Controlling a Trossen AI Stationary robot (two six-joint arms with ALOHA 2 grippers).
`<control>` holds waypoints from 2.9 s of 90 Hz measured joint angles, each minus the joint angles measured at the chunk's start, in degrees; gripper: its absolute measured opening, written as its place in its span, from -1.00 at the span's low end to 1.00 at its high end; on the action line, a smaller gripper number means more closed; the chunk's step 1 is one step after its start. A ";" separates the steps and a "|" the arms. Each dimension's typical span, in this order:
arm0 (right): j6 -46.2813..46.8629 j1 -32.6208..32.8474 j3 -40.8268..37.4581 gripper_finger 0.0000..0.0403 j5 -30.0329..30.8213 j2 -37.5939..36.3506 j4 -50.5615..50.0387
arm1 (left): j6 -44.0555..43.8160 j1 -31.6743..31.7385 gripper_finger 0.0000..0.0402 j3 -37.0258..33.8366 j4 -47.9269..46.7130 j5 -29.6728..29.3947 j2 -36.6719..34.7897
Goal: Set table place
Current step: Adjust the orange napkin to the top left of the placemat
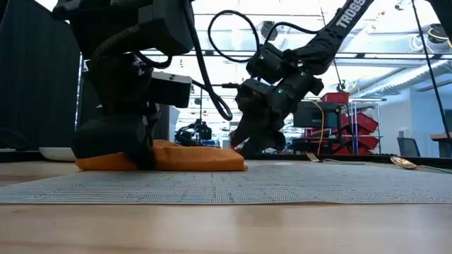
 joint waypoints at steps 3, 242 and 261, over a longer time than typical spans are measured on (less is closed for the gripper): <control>0.28 0.08 0.00 0.04 0.00 0.58 0.14 | -0.02 0.00 -1.00 0.00 0.02 0.00 0.00; -22.46 0.28 23.18 -1.00 -11.83 4.05 -19.88 | -24.22 -5.10 -1.00 17.78 -8.78 5.20 0.00; -23.16 0.25 26.96 -1.00 -11.14 9.20 -23.57 | -25.65 -4.18 -1.00 17.77 -8.75 3.24 0.00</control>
